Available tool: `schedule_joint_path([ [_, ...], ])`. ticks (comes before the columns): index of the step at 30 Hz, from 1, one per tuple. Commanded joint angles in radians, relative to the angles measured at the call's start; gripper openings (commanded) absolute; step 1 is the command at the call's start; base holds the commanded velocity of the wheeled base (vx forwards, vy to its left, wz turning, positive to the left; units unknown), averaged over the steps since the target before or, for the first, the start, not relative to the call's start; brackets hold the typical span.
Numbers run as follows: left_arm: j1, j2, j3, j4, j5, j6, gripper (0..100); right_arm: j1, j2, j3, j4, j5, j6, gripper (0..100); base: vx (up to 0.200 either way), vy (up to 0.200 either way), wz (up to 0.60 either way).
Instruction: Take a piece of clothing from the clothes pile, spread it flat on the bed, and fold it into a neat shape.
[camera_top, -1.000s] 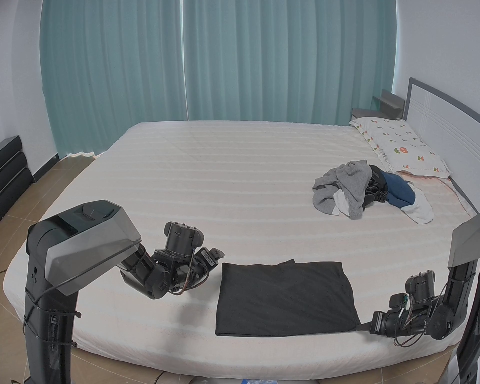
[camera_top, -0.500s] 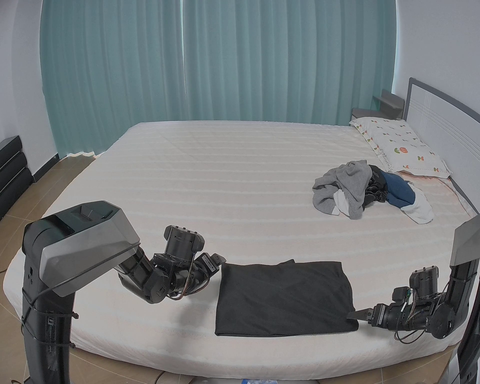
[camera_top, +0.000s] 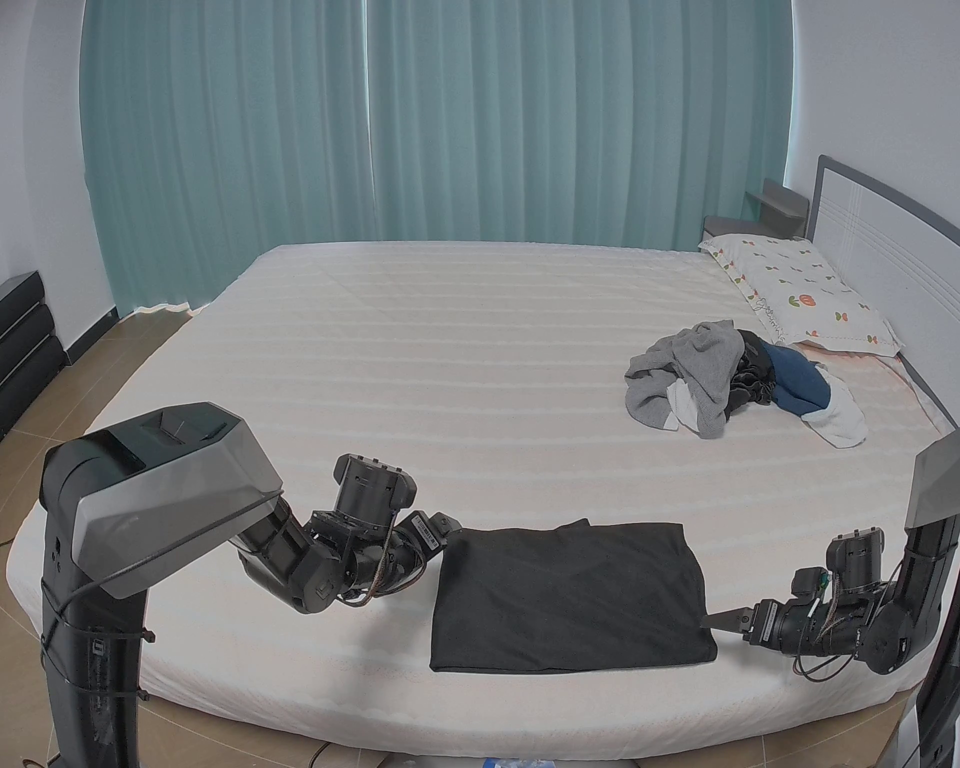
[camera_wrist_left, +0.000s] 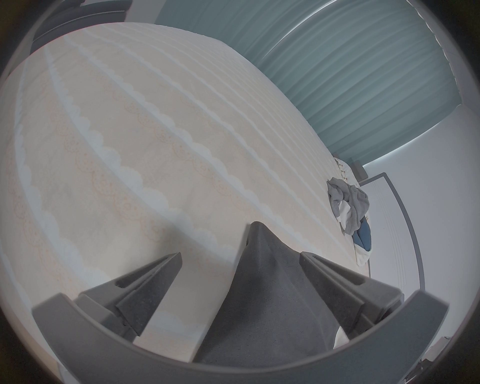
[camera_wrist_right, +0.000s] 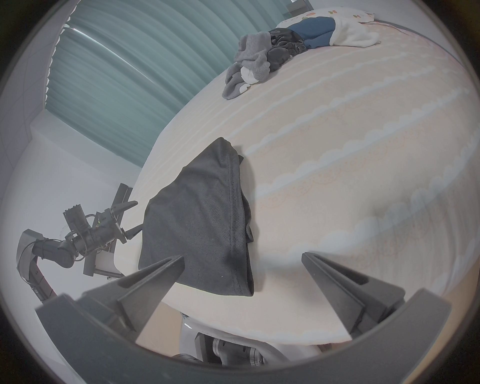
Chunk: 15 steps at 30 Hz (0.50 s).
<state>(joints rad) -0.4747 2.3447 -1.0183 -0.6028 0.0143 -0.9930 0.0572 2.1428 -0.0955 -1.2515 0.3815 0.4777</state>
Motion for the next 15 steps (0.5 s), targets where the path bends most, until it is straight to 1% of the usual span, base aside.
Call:
schedule_joint_path([
  [1,-0.001,0.001,0.000,0.001,0.001,-0.001,100,0.000,-0.003,-0.001,0.000,0.000,0.002,100,0.000,0.000,0.00],
  [2,-0.001,0.001,0.000,0.001,0.001,-0.003,100,0.000,-0.003,-0.003,0.000,-0.001,0.010,100,0.000,0.000,0.00],
  [8,-0.001,-0.001,0.000,0.000,0.001,-0.004,100,0.000,-0.006,-0.016,-0.019,-0.007,0.062,100,-0.200,0.000,0.00],
  [15,-0.001,-0.001,-0.006,0.000,0.000,-0.006,100,0.000,-0.006,-0.018,-0.022,-0.007,0.062,100,0.000,0.000,0.00],
])
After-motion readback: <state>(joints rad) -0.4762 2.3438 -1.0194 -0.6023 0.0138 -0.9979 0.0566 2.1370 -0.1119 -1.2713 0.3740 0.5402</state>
